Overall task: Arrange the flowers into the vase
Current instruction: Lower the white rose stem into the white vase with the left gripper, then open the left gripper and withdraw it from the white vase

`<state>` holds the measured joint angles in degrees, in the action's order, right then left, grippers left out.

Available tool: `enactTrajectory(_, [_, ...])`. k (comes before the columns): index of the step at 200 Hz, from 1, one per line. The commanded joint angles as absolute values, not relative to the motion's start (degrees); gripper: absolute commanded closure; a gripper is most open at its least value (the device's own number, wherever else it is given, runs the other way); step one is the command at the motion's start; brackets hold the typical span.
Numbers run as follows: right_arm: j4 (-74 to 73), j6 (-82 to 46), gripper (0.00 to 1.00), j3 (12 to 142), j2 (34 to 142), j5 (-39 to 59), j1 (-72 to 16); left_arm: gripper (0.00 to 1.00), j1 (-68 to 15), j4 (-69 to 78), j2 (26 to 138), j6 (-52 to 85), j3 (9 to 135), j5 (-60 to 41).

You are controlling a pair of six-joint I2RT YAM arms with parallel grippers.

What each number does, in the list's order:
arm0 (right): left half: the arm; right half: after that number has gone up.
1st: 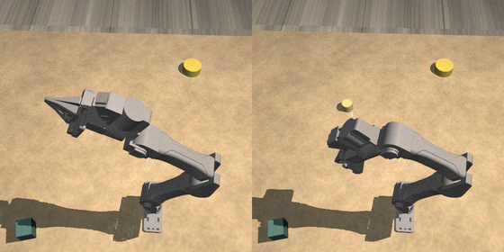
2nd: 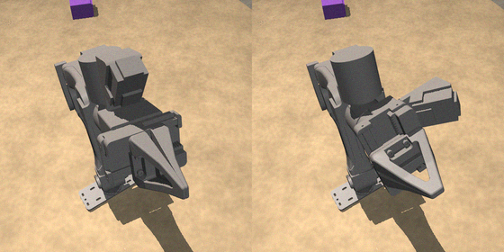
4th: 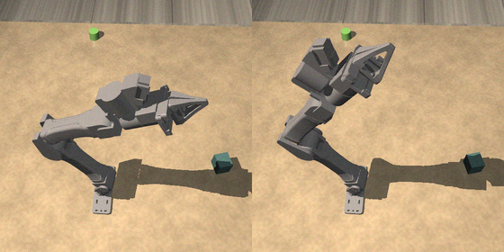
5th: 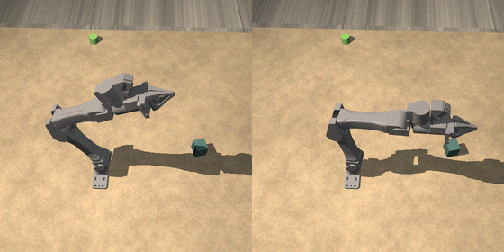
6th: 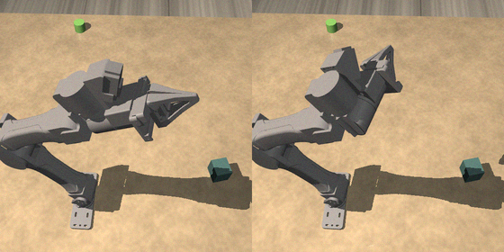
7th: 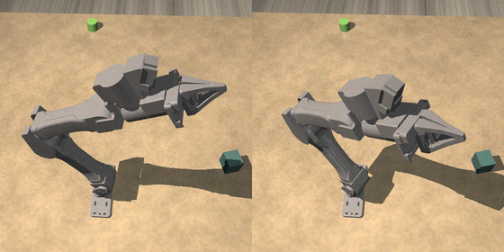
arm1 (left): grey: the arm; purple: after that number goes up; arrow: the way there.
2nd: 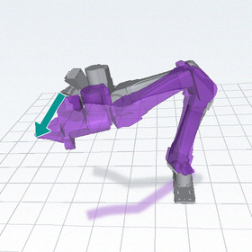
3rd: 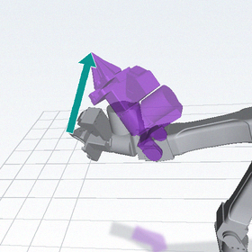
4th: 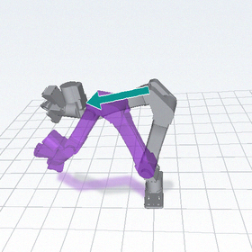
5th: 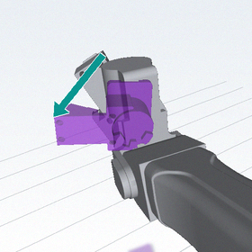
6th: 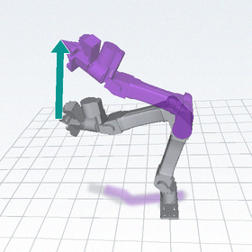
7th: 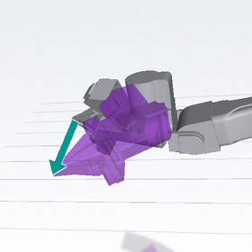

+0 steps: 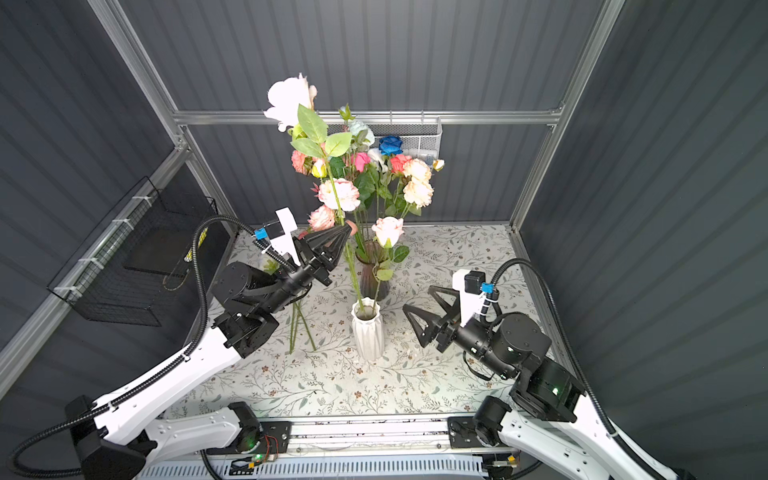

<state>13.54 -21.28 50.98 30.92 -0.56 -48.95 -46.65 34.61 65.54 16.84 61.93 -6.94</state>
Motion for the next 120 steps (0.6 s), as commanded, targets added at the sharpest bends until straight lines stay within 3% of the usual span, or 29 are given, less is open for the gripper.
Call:
enactTrajectory(1, [13.78,-19.95,0.08,52.69,29.78,-0.5,-48.78,1.0,-47.4,38.09,66.5,12.53,60.41,-3.56])
enactTrajectory(40, [14.15,-19.77,0.07,52.22,28.68,-0.59,-48.74,1.0,-47.64,39.02,66.17,13.04,56.25,-2.21])
enactTrajectory(59, [14.08,-19.8,0.06,52.03,28.31,-0.66,-48.78,0.66,-47.89,39.61,64.49,14.33,54.27,-1.76])
enactTrajectory(68, [13.87,-19.91,0.06,51.94,28.21,-0.62,-48.78,0.56,-47.9,39.73,63.63,14.95,53.82,-1.91])
enactTrajectory(120, [13.49,-21.22,0.01,51.2,27.69,-0.42,-48.78,0.31,-48.03,39.11,58.8,18.77,54.4,-4.33])
